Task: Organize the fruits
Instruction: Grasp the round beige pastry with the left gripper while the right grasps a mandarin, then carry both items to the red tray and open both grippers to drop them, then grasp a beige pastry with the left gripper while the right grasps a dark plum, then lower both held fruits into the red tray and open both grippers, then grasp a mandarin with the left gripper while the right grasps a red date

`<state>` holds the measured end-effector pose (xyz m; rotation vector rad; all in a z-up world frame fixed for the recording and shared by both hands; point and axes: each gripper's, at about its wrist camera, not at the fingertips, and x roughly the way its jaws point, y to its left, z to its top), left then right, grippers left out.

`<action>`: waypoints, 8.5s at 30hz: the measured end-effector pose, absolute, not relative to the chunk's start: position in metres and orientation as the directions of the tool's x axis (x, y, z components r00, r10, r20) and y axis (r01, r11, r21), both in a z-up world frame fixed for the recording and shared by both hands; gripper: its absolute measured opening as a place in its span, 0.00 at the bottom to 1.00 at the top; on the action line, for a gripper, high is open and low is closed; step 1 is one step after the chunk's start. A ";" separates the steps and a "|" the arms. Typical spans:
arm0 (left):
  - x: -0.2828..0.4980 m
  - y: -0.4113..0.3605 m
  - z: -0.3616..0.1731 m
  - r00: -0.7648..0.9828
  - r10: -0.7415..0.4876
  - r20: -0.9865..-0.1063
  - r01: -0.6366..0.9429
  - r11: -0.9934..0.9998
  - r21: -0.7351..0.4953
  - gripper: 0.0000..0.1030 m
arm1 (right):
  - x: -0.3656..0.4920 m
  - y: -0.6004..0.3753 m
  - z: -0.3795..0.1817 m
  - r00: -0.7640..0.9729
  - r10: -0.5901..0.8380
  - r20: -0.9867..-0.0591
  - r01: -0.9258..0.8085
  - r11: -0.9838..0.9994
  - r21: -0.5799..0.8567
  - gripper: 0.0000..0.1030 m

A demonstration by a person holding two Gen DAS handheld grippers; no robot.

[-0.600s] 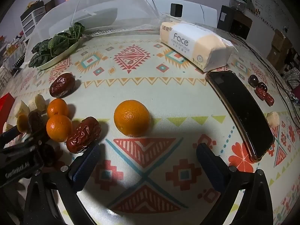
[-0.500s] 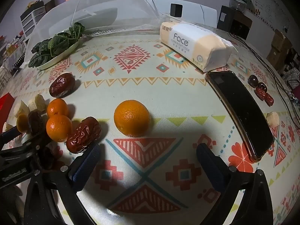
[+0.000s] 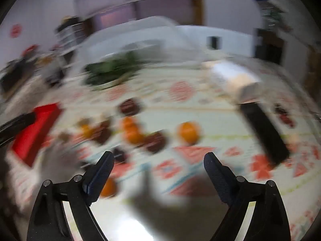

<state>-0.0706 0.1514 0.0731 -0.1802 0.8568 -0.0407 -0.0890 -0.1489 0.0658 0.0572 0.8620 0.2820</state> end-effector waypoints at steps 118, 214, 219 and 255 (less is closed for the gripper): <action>-0.043 0.127 0.052 0.664 -0.201 -0.720 0.014 0.966 -0.256 0.74 | -0.084 -0.065 0.038 0.464 0.511 -0.724 -0.480 0.832 0.279 0.58; -0.124 0.304 0.102 0.756 -0.084 -0.649 -0.209 0.909 -0.361 0.67 | -0.064 0.098 0.089 0.425 0.609 -0.670 -0.563 0.757 0.331 0.49; -0.123 0.269 0.106 0.761 -0.132 -0.636 -0.142 0.922 -0.361 0.72 | -0.064 0.006 0.099 0.531 0.546 -0.648 -0.440 0.831 0.340 0.50; -0.008 0.067 0.016 0.534 -0.294 -0.793 0.191 0.955 -0.225 0.59 | -0.023 -0.171 0.022 0.574 0.319 -0.754 -0.076 0.938 0.339 0.52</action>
